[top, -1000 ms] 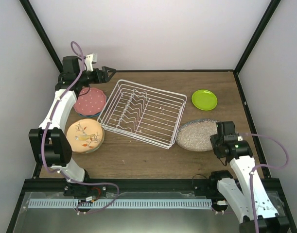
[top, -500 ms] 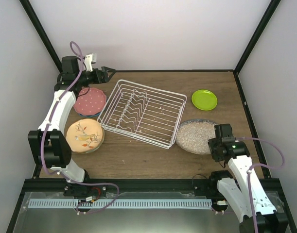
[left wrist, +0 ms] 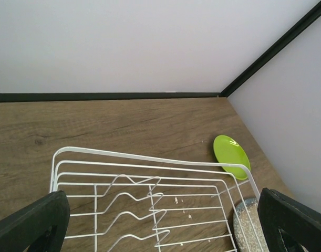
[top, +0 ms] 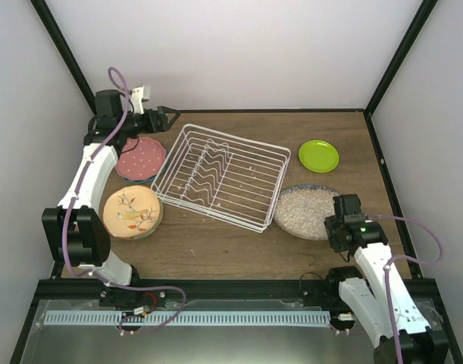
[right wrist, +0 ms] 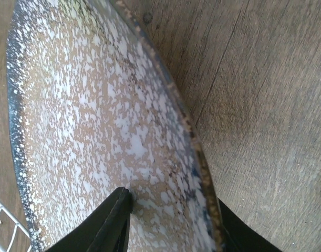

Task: Unload the plates from the dish rack

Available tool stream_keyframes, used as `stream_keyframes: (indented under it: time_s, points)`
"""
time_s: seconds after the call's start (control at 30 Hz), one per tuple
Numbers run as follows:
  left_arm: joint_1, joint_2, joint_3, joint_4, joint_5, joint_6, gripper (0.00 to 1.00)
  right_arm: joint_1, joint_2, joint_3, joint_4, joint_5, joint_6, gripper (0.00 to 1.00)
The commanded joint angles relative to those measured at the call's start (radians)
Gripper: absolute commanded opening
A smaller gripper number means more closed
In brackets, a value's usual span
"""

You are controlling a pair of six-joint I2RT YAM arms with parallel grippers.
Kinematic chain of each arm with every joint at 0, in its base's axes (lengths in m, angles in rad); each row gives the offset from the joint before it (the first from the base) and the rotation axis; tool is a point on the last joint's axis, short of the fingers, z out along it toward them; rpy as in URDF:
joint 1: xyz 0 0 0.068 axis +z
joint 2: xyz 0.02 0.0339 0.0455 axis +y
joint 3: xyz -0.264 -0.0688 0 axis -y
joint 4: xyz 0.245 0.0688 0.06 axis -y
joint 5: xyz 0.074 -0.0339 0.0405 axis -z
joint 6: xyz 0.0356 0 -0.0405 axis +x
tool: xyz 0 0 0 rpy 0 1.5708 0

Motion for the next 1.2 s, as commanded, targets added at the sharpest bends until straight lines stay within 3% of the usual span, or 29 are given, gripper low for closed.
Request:
stream_keyframes:
  time_s: [0.0, 0.2, 0.7, 0.97, 1.17]
  points:
    - [0.006, -0.03, -0.012, 0.027, 0.009, -0.008, 1.0, 0.002, -0.012, 0.002, -0.078, 0.103, 0.074, 0.32]
    - [0.006, -0.029, -0.009, 0.03, 0.01, -0.011, 1.0, 0.002, 0.003, 0.025, -0.103, 0.163, 0.099, 0.27]
    - [0.005, -0.027, -0.005, 0.026, 0.007, -0.01, 1.0, 0.002, 0.038, -0.034, -0.016, 0.135, 0.079, 0.47]
    - [0.006, -0.032, -0.009, 0.021, 0.008, -0.008, 1.0, 0.002, 0.052, -0.054, 0.026, 0.112, 0.061, 0.49]
    - [0.006, -0.038, -0.019, 0.018, 0.007, -0.005, 1.0, 0.002, 0.08, -0.064, 0.04, 0.1, 0.053, 0.55]
